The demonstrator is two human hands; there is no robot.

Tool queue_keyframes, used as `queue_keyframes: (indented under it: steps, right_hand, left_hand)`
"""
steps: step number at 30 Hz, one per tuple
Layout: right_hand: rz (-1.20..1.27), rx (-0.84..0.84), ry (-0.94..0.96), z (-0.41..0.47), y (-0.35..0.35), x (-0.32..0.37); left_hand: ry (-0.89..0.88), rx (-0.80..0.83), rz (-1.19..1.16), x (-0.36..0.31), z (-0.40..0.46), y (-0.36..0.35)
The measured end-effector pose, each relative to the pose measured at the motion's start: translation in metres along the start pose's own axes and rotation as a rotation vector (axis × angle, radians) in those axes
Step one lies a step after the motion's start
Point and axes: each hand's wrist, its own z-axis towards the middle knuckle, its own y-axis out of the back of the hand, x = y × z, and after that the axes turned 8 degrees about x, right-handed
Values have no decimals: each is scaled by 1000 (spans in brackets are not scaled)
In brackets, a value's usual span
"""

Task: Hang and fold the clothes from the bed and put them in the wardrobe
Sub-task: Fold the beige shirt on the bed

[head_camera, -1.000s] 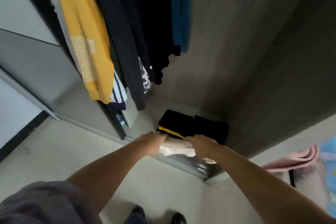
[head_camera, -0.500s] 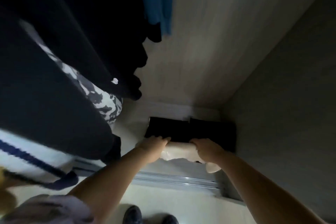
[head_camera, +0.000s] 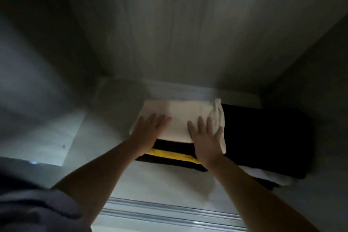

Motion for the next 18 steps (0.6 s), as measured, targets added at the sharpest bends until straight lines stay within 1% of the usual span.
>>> queue_keyframes:
  steps: [2, 4, 6, 8, 10, 11, 12, 13, 14, 18]
  right_hand:
    - [-64, -55, -5, 0, -41, 10]
    - [-59, -83, -27, -4, -60, 16]
    - [9, -37, 8, -3, -69, 13]
    - [73, 141, 41, 1, -61, 7]
    - [187, 336, 64, -1, -31, -1]
    - [240, 413, 61, -6, -10, -5]
    - [281, 449, 55, -15, 11, -7]
    - [316, 443, 39, -27, 32, -10]
    - [340, 398, 17, -41, 53, -13]
    - [388, 100, -63, -110, 143, -32]
  left_hand:
    - [-11, 39, -16, -8, 6, -42]
    - [5, 52, -23, -11, 7, -66]
    - [9, 75, 0, -13, 5, -72]
    - [-3, 158, -25, -13, -1, -58]
    - [-3, 275, -81, -15, -11, -29]
    - [4, 318, -96, -18, -19, -11]
    - [11, 336, -110, -24, -27, 9]
    - [19, 326, -132, -32, -36, 30]
    - [28, 292, -161, -42, -46, 51]
    - [61, 82, -299, -77, -85, 156]
